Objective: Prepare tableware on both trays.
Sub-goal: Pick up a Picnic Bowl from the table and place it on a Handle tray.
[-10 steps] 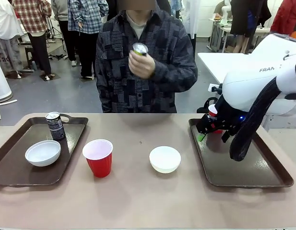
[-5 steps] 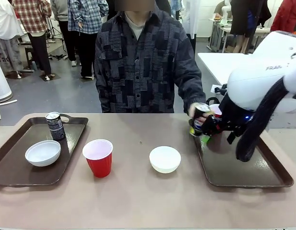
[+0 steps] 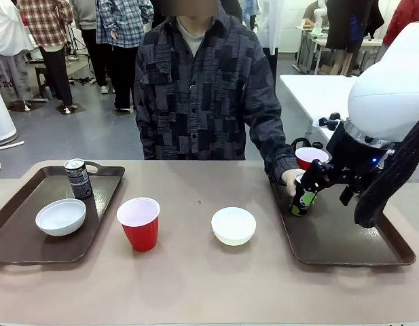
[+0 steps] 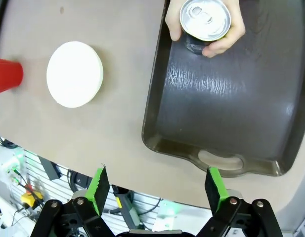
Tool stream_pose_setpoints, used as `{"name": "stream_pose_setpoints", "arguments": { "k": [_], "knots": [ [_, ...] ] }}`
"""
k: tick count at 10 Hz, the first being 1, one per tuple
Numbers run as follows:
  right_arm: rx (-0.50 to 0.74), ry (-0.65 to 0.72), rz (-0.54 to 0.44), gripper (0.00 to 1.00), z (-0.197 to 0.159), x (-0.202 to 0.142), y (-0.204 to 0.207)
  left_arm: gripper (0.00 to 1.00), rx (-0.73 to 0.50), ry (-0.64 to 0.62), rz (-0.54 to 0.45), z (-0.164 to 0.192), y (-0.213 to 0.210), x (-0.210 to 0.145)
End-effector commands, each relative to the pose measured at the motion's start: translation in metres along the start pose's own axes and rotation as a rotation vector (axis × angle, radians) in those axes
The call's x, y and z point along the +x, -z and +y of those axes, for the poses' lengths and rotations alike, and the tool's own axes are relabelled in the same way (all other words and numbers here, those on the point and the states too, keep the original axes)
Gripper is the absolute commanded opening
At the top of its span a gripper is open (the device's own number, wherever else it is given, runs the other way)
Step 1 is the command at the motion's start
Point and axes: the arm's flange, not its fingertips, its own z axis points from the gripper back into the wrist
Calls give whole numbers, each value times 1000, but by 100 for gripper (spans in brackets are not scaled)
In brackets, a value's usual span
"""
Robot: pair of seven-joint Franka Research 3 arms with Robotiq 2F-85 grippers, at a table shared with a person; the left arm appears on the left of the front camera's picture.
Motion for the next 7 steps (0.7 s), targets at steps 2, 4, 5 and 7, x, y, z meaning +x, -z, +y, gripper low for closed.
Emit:
{"name": "stream_pose_setpoints", "arguments": {
  "k": [2,4,5,7],
  "knots": [
    [-6,23,9,100,-14,-51,45,81,1,-8,9,-3,-3,-1],
    [0,29,7,100,-13,-50,45,81,1,-8,9,-3,-3,-1],
    [10,38,-13,100,-9,-43,44,81,1,-8,9,-3,-3,-1],
    [13,52,-25,100,12,-15,51,81,1,-8,9,-3,-3,-1]
  ]
}}
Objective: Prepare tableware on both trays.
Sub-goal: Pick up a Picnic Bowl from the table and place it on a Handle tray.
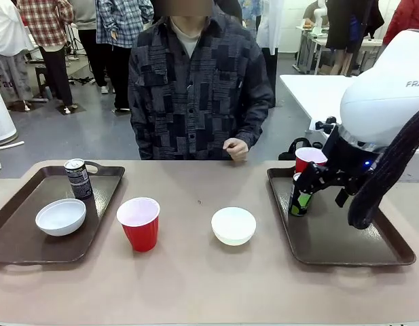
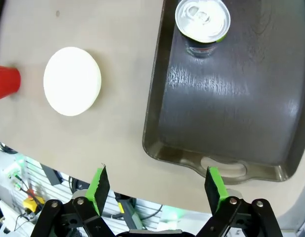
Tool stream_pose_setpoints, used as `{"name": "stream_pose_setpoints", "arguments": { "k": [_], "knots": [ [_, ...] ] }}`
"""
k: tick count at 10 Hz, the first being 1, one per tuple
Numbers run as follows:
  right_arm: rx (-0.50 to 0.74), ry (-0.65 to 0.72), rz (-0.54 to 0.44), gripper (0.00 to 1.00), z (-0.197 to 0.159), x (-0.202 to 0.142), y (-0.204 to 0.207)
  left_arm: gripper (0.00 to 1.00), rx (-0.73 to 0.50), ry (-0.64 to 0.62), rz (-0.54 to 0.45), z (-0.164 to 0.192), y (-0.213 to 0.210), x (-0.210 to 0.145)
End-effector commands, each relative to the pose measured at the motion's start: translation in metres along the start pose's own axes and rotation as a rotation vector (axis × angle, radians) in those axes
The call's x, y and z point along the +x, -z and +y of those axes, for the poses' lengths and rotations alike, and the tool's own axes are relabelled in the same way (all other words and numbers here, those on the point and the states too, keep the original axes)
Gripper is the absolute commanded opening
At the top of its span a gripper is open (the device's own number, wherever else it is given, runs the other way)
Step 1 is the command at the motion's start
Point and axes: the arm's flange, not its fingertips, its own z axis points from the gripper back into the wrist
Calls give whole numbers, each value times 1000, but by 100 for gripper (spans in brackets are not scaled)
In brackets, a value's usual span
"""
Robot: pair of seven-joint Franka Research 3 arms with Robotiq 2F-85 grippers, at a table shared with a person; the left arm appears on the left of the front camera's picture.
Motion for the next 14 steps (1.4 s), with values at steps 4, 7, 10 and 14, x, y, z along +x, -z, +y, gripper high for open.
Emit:
{"name": "stream_pose_setpoints", "arguments": {
  "k": [4,7,10,14],
  "knots": [
    [-49,36,42,100,67,40,59,81,1,-8,9,-3,-3,-1],
    [-102,86,-21,100,84,60,57,81,1,-8,9,-3,-3,-1],
    [-33,18,52,100,79,41,64,81,1,-8,9,-3,-3,-1],
    [-112,139,20,100,109,63,79,81,1,-8,9,-3,-3,-1]
  ]
}}
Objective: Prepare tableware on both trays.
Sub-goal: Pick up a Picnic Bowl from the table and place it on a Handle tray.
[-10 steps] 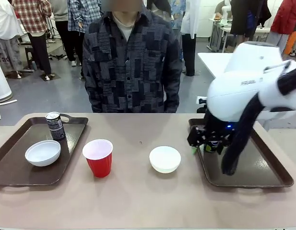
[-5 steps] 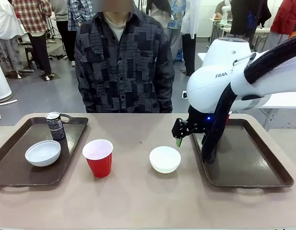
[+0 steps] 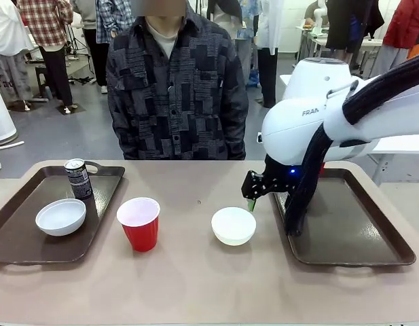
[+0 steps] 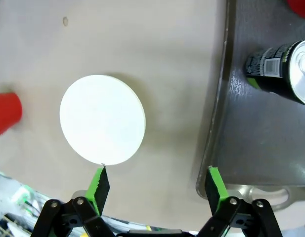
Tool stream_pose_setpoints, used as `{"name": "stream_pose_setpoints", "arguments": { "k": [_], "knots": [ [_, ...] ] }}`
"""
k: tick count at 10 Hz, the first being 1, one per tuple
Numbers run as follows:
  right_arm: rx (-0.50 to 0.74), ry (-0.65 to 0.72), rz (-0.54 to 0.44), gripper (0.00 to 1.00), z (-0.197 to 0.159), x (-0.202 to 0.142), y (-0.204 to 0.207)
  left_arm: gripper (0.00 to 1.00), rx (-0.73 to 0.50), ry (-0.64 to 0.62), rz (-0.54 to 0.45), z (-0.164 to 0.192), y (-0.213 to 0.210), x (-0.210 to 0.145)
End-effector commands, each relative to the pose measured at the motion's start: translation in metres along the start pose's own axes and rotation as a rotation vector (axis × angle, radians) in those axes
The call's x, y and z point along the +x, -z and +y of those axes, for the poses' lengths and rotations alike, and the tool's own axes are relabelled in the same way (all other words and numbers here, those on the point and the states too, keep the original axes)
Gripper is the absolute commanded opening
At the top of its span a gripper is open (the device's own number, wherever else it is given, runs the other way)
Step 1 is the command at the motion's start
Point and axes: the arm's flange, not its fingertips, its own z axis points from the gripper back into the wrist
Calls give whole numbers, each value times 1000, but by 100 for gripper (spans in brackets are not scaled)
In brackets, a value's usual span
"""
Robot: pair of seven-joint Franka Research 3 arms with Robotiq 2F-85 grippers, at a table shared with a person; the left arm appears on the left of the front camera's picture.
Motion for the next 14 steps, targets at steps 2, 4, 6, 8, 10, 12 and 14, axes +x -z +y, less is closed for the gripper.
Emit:
{"name": "stream_pose_setpoints", "arguments": {
  "k": [2,4,6,8,10,12,14],
  "knots": [
    [-79,145,-41,100,33,26,26,81,1,-8,9,-3,-3,-1],
    [-89,189,-54,100,37,35,37,81,1,-8,9,-3,-3,-1],
    [-78,206,-44,100,35,43,46,81,1,-8,9,-3,-3,-1],
    [-69,165,13,100,32,43,55,81,1,-8,9,-3,-3,-1],
    [-70,163,49,96,32,46,67,81,1,-8,9,-3,-3,-1],
    [-70,147,82,94,30,45,74,81,1,-8,9,-3,-3,-1],
    [-69,122,96,74,30,45,76,81,1,-8,9,-3,-3,-1]
  ]
}}
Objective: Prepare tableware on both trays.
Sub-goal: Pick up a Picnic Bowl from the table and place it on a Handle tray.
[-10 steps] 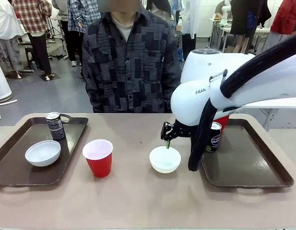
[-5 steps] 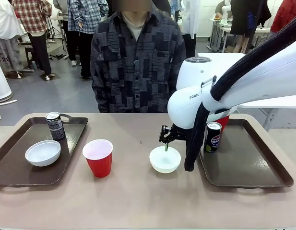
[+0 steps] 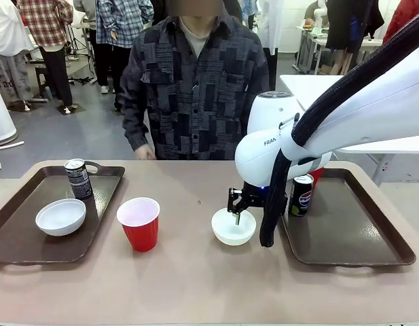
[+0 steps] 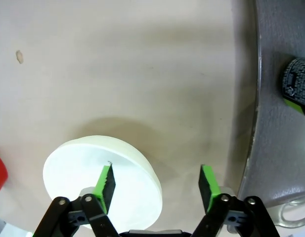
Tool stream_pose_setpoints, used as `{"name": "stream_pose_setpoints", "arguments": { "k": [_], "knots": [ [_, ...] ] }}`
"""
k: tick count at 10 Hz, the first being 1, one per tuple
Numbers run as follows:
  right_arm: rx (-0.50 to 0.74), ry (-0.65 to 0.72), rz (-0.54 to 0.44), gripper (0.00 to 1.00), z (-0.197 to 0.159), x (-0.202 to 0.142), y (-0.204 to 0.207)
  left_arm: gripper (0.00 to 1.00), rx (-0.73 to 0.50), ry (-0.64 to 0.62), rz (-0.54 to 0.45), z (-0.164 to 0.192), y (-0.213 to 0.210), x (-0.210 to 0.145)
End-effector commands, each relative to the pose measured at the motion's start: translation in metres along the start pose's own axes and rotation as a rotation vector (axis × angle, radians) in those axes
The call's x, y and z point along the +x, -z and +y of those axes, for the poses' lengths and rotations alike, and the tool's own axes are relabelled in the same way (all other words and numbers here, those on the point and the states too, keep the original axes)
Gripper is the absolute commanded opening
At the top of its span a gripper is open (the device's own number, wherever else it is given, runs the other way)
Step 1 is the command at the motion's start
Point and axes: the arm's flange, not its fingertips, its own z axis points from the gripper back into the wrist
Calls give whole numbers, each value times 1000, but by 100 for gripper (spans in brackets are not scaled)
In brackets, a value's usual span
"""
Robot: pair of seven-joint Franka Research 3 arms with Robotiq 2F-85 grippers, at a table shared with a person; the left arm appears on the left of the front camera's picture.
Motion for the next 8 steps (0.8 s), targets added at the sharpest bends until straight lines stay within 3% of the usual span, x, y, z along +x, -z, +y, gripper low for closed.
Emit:
{"name": "stream_pose_setpoints", "arguments": {
  "k": [1,2,3,4,5,6,7,8],
  "knots": [
    [7,-20,23,57,4,7,-4,81,1,-8,8,-3,-3,-1],
    [9,-21,21,55,4,6,-5,81,1,-8,8,-3,-3,-1],
    [8,-25,24,38,5,7,-5,81,1,-8,8,-3,-3,-1],
    [6,-33,28,53,5,6,-5,81,1,-8,8,-3,-3,-1],
    [4,-35,28,18,5,6,-5,81,1,-8,8,-3,-3,-1],
    [5,-38,30,34,5,6,-5,81,1,-8,8,-3,-3,-1],
    [6,-39,31,0,4,7,-5,81,1,-8,8,-3,-3,-1],
    [5,-44,32,14,4,7,-5,81,1,-8,8,-3,-3,-1]
  ]
}}
